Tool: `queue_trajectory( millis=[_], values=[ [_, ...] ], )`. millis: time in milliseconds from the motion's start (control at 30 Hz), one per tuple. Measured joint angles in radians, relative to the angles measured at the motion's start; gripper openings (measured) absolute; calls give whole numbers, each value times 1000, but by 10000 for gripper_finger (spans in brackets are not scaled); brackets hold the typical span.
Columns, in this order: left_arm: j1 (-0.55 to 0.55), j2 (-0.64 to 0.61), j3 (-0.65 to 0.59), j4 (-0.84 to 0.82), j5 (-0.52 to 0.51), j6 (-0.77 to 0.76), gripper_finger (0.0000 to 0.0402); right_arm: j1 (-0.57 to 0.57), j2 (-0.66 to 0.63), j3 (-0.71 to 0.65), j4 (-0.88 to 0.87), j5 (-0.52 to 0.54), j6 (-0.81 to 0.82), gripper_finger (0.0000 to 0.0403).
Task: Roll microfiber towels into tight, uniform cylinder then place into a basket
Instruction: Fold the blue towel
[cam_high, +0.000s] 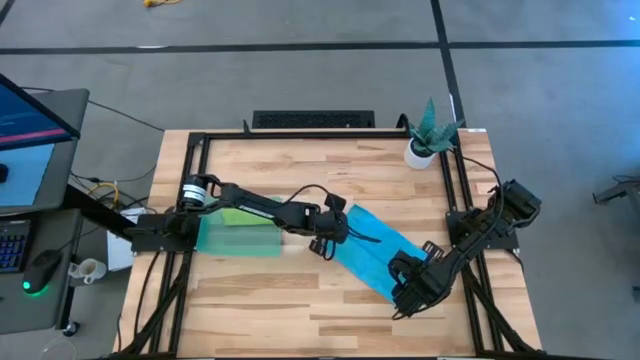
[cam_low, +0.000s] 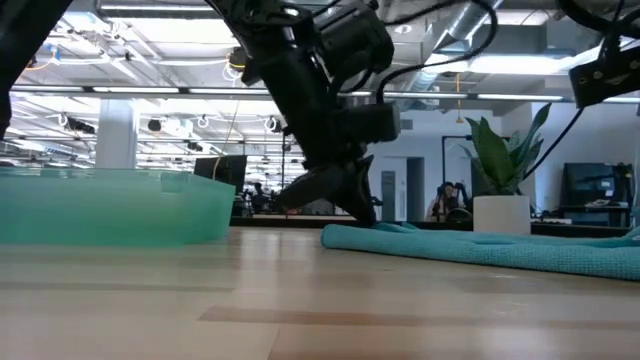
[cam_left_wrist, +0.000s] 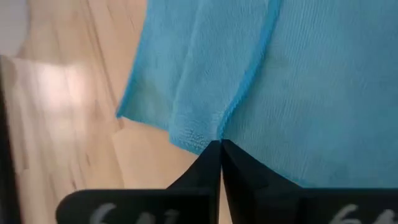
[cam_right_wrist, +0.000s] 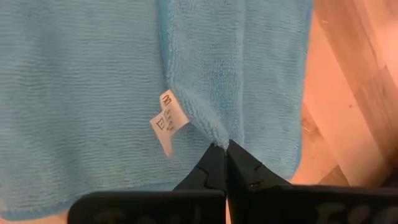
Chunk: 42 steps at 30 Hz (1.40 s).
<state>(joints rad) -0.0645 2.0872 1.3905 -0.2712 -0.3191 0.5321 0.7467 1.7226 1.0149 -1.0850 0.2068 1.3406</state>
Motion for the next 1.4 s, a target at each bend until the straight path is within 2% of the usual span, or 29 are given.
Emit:
queue_trajectory(
  millis=[200, 400, 633, 800, 1067, 1267, 1400],
  values=[
    [-7, -1, 49, -3, -11, -54, 0, -1, 0, 0, -44, 2, 44, 11],
    [24, -1, 99, -12, -6, -176, 0, -3, 0, 0, -80, 3, 95, 11],
    [87, -1, 108, -55, 66, -358, 0, -15, 0, 1, -114, -17, 186, 12],
    [96, 10, 107, -59, 140, -366, 0, -38, 0, 1, -108, -30, 181, 15],
    [96, 9, 108, -49, 124, -358, 0, -57, 0, 1, -111, -31, 181, 17],
    [106, 9, 108, -43, 44, -397, 0, -80, -1, -24, -90, -72, 178, 19],
    [117, 9, 108, -42, 61, -406, 0, -90, -1, -52, -83, -75, 170, 21]
  ],
)
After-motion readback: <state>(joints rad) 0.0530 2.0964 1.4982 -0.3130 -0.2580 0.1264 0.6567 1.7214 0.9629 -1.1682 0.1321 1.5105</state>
